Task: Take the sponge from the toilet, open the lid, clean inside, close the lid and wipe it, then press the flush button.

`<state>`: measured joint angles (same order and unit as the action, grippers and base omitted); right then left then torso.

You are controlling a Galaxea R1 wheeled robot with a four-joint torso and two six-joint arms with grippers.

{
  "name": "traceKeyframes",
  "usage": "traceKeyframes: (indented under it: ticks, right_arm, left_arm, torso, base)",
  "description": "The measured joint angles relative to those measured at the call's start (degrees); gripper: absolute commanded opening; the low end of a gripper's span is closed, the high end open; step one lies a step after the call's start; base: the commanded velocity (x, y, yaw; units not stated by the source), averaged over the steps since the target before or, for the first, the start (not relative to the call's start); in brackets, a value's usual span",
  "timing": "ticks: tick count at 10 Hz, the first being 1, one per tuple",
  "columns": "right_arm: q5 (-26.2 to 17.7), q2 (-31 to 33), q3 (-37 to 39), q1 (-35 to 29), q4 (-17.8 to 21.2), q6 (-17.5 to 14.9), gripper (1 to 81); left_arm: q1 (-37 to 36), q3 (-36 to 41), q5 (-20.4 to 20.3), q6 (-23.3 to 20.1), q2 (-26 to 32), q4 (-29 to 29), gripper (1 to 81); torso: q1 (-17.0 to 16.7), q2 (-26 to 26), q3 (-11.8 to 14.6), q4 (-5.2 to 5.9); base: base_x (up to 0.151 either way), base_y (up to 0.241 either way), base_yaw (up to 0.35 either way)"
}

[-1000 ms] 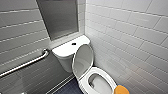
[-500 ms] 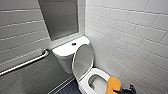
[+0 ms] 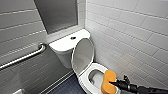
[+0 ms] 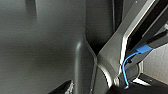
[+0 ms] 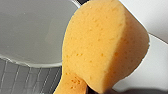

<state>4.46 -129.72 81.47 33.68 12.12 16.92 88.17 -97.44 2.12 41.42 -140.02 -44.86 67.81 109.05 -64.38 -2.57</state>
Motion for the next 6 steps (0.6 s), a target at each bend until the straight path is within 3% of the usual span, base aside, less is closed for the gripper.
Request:
traceKeyframes:
  ticks: [6]
  right_arm:
    - [-5.5,-7.7,11.8,-7.7,4.3,0.0,1.0]
  left_arm:
    - [0.6,-2.2,-0.3,0.0,-2.4,-0.1,81.1]
  torso:
    - [0.0,0.0,-0.7,0.0]
  base:
    - [0.0,0.0,0.0]
